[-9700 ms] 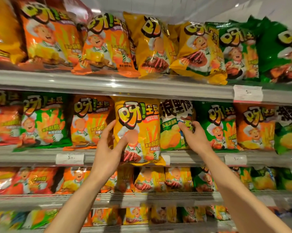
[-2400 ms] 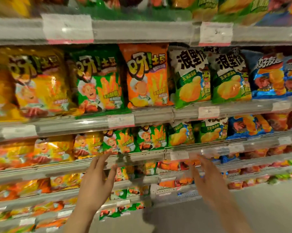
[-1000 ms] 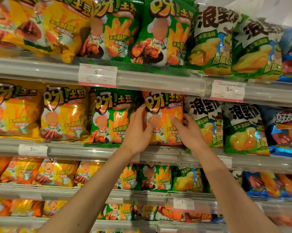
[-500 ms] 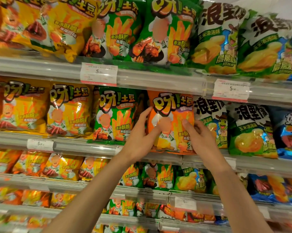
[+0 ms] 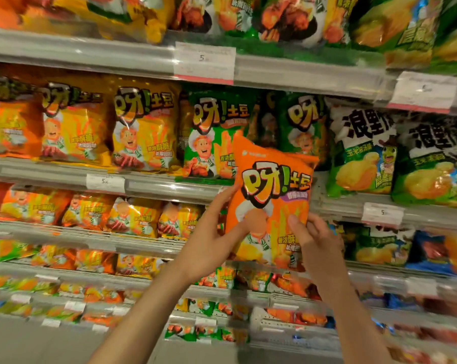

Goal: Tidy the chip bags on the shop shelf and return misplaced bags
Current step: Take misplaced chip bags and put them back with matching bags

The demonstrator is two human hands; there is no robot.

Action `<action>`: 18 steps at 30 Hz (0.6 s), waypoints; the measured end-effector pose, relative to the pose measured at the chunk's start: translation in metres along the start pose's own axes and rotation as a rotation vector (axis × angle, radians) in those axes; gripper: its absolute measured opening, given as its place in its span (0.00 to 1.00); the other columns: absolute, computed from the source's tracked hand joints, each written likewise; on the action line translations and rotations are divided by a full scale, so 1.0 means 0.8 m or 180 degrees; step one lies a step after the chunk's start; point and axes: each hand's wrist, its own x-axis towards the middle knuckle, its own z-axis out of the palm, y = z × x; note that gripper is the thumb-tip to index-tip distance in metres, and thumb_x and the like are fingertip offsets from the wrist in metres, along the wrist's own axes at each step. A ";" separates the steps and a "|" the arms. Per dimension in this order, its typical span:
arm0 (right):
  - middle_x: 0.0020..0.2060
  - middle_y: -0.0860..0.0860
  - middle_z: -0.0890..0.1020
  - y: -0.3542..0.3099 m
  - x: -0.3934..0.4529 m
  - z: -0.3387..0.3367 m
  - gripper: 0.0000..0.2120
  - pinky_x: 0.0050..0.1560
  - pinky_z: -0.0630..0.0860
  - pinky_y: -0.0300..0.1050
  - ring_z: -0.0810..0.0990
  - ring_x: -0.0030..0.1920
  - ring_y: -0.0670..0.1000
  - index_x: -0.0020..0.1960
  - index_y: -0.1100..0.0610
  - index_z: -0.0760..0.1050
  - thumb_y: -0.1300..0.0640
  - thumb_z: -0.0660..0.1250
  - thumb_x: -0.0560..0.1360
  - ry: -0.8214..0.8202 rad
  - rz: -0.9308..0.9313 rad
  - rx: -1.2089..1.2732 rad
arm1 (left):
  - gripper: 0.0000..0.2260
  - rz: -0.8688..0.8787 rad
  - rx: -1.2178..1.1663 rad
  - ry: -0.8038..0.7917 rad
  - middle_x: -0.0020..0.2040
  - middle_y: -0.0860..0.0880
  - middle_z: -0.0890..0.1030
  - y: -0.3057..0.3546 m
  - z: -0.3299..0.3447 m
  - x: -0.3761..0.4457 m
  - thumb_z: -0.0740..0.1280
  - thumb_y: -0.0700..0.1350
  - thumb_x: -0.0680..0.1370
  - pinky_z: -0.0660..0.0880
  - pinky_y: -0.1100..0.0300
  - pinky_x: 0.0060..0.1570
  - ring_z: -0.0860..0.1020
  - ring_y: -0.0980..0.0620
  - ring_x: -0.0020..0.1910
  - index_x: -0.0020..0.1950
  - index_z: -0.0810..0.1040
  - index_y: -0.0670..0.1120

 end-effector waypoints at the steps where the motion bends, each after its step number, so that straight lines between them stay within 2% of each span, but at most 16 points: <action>1: 0.45 0.55 0.83 0.001 -0.013 0.015 0.10 0.33 0.72 0.27 0.80 0.41 0.50 0.52 0.52 0.77 0.46 0.65 0.81 -0.0032 0.0007 -0.0070 | 0.29 -0.0048 -0.0033 -0.0002 0.67 0.71 0.71 -0.006 -0.012 -0.014 0.68 0.55 0.78 0.75 0.65 0.60 0.73 0.69 0.64 0.76 0.60 0.66; 3: 0.41 0.62 0.77 -0.002 -0.042 0.051 0.16 0.34 0.70 0.35 0.73 0.35 0.53 0.47 0.53 0.76 0.40 0.64 0.79 -0.0102 -0.0001 -0.0301 | 0.29 -0.0078 -0.0050 0.0017 0.66 0.71 0.72 -0.018 -0.043 -0.045 0.68 0.56 0.77 0.75 0.63 0.61 0.73 0.68 0.65 0.75 0.61 0.66; 4: 0.35 0.60 0.72 -0.006 -0.058 0.073 0.15 0.34 0.68 0.40 0.69 0.33 0.51 0.42 0.49 0.75 0.38 0.63 0.76 -0.0087 0.0003 -0.0401 | 0.29 -0.0086 -0.0054 0.0037 0.67 0.70 0.72 -0.025 -0.062 -0.061 0.69 0.56 0.77 0.75 0.60 0.63 0.73 0.66 0.65 0.75 0.62 0.65; 6: 0.31 0.54 0.66 -0.013 -0.086 0.120 0.15 0.35 0.69 0.39 0.67 0.31 0.52 0.37 0.48 0.73 0.39 0.65 0.75 -0.0048 0.0056 -0.0364 | 0.28 -0.0140 -0.0041 0.0105 0.68 0.69 0.72 -0.036 -0.105 -0.094 0.69 0.55 0.77 0.75 0.59 0.63 0.73 0.66 0.65 0.75 0.63 0.66; 7: 0.32 0.55 0.68 -0.015 -0.098 0.145 0.15 0.38 0.71 0.36 0.68 0.32 0.53 0.40 0.51 0.73 0.40 0.66 0.75 -0.0061 0.0063 -0.0321 | 0.28 -0.0155 -0.0034 0.0145 0.68 0.68 0.72 -0.040 -0.128 -0.110 0.69 0.55 0.77 0.75 0.61 0.62 0.74 0.67 0.64 0.75 0.63 0.66; 8: 0.32 0.53 0.73 -0.018 -0.109 0.170 0.15 0.36 0.68 0.32 0.71 0.34 0.51 0.43 0.53 0.74 0.41 0.67 0.75 -0.0106 0.0078 -0.0305 | 0.28 -0.0142 -0.0051 0.0185 0.68 0.68 0.72 -0.042 -0.152 -0.127 0.69 0.54 0.76 0.75 0.66 0.59 0.74 0.69 0.63 0.75 0.63 0.65; 10: 0.33 0.39 0.82 -0.023 -0.123 0.221 0.08 0.34 0.67 0.25 0.79 0.37 0.41 0.48 0.49 0.76 0.45 0.68 0.78 -0.0200 0.0130 -0.0206 | 0.27 -0.0110 -0.0106 0.0241 0.64 0.69 0.75 -0.046 -0.200 -0.156 0.69 0.49 0.78 0.74 0.72 0.53 0.75 0.71 0.60 0.74 0.64 0.62; 11: 0.35 0.35 0.84 -0.025 -0.129 0.245 0.03 0.36 0.68 0.24 0.81 0.40 0.38 0.50 0.48 0.77 0.49 0.67 0.80 -0.0240 0.0168 -0.0102 | 0.26 -0.0131 -0.0116 0.0288 0.62 0.71 0.76 -0.050 -0.224 -0.169 0.68 0.47 0.79 0.73 0.72 0.52 0.76 0.71 0.59 0.74 0.65 0.61; 13: 0.38 0.40 0.85 -0.038 -0.139 0.290 0.02 0.38 0.71 0.24 0.83 0.42 0.39 0.52 0.54 0.78 0.57 0.66 0.80 -0.0330 0.0138 0.0124 | 0.25 -0.0167 -0.0145 0.0423 0.61 0.68 0.78 -0.052 -0.268 -0.190 0.69 0.45 0.79 0.74 0.69 0.51 0.78 0.67 0.59 0.73 0.66 0.60; 15: 0.44 0.46 0.85 -0.057 -0.147 0.332 0.03 0.39 0.72 0.24 0.83 0.41 0.35 0.53 0.58 0.77 0.61 0.66 0.80 -0.0434 0.0087 0.0306 | 0.25 -0.0179 -0.0148 0.0539 0.63 0.64 0.78 -0.052 -0.311 -0.204 0.69 0.46 0.79 0.75 0.68 0.50 0.78 0.64 0.59 0.73 0.67 0.61; 18: 0.51 0.51 0.86 -0.077 -0.144 0.396 0.11 0.46 0.76 0.30 0.84 0.49 0.40 0.58 0.57 0.77 0.54 0.67 0.78 -0.0588 -0.0046 0.0382 | 0.25 -0.0108 -0.0089 0.0734 0.63 0.66 0.77 -0.054 -0.372 -0.214 0.69 0.50 0.78 0.75 0.69 0.53 0.77 0.66 0.60 0.73 0.67 0.61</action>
